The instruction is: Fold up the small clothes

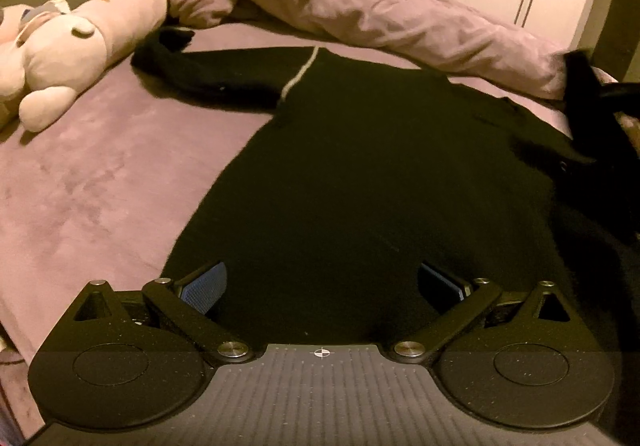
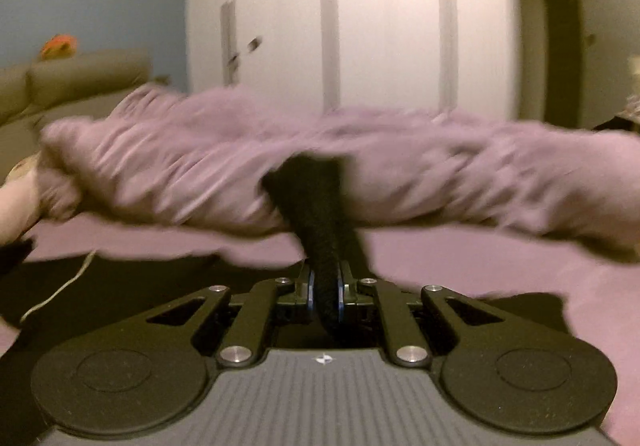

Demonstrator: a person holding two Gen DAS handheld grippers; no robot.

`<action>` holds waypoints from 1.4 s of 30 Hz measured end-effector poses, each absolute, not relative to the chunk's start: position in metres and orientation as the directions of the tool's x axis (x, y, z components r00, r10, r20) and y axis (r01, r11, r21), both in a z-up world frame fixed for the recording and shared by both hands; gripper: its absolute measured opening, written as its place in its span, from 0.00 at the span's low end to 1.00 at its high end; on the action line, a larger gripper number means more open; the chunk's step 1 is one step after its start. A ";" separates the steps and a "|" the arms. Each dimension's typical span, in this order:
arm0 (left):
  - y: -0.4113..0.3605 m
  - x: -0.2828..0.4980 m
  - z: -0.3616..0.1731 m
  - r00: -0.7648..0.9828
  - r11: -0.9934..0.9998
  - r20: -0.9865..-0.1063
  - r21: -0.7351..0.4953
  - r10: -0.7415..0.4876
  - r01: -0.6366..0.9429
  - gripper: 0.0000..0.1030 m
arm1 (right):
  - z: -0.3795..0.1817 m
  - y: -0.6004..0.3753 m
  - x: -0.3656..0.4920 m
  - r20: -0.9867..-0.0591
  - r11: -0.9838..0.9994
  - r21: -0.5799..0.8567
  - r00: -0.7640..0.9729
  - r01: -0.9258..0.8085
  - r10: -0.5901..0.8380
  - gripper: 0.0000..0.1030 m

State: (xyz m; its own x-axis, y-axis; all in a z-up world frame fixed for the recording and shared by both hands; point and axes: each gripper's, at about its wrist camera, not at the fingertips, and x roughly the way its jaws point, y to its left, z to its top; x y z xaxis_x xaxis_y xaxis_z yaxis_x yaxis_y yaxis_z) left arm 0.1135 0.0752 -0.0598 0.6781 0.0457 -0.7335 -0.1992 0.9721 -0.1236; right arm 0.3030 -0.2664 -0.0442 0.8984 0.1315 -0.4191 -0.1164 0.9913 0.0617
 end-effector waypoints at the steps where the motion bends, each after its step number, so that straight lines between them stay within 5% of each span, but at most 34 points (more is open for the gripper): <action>1: 0.076 0.115 -0.059 0.680 0.973 -0.732 -0.125 0.043 -0.196 1.00 | -0.055 -0.245 0.301 -0.438 0.989 0.066 0.887 -0.135 0.150 0.09; 5: 0.077 0.134 -0.051 0.699 0.976 -0.715 -0.126 0.036 -0.180 1.00 | -0.092 -0.178 0.298 -0.512 0.971 0.062 0.828 -0.230 0.229 0.16; 6: 0.077 0.141 -0.049 0.704 0.976 -0.709 -0.128 0.033 -0.174 1.00 | -0.099 -0.168 0.294 -0.538 0.965 0.065 0.806 -0.253 0.247 0.29; 7: 0.076 0.148 -0.047 0.710 0.977 -0.703 -0.135 0.022 -0.164 1.00 | -0.104 -0.163 0.291 -0.560 0.961 0.081 0.786 -0.264 0.263 0.53; 9: 0.073 0.166 -0.044 0.719 0.977 -0.695 -0.164 -0.014 -0.139 1.00 | -0.110 -0.174 0.283 -0.566 0.954 0.174 0.768 -0.246 0.301 0.65; 15: 0.045 0.234 -0.045 0.731 0.958 -0.664 -0.283 -0.158 -0.051 1.00 | -0.108 -0.283 0.214 -0.424 0.852 0.522 0.858 -0.029 0.290 0.69; 19: 0.006 0.290 -0.066 0.680 0.949 -0.694 -0.317 -0.236 0.006 1.00 | -0.130 -0.367 0.188 -0.414 0.696 0.700 0.884 0.158 0.216 0.69; 23: -0.014 0.342 -0.097 0.588 0.943 -0.773 -0.329 -0.236 -0.055 1.00 | -0.148 -0.411 0.170 -0.428 0.626 0.746 0.883 0.227 0.190 0.69; 29: -0.008 0.364 -0.119 0.582 0.881 -0.767 -0.440 -0.268 -0.174 0.99 | -0.149 -0.423 0.160 -0.388 0.631 0.755 0.898 0.180 0.208 0.69; 30: -0.011 0.365 -0.118 0.585 0.886 -0.765 -0.435 -0.271 -0.158 0.97 | -0.147 -0.422 0.163 -0.384 0.634 0.754 0.900 0.174 0.209 0.69; 32: -0.020 0.368 -0.116 0.579 0.905 -0.769 -0.408 -0.271 -0.118 0.67 | -0.143 -0.423 0.170 -0.363 0.628 0.761 0.908 0.161 0.207 0.69; 34: -0.026 0.373 -0.115 0.566 0.921 -0.781 -0.378 -0.264 -0.092 0.55 | -0.140 -0.427 0.173 -0.342 0.611 0.776 0.918 0.157 0.199 0.69; 36: -0.028 0.376 -0.110 0.563 0.929 -0.787 -0.361 -0.253 -0.087 0.30 | -0.139 -0.431 0.178 -0.318 0.579 0.801 0.928 0.155 0.191 0.70; 37: -0.027 0.377 -0.106 0.565 0.930 -0.785 -0.359 -0.255 -0.079 0.09 | -0.139 -0.433 0.179 -0.309 0.559 0.814 0.931 0.155 0.191 0.71; 42: -0.016 0.379 -0.071 0.611 0.927 -0.739 -0.374 -0.284 -0.021 0.10 | -0.141 -0.439 0.194 -0.287 0.479 0.862 0.938 0.165 0.194 0.73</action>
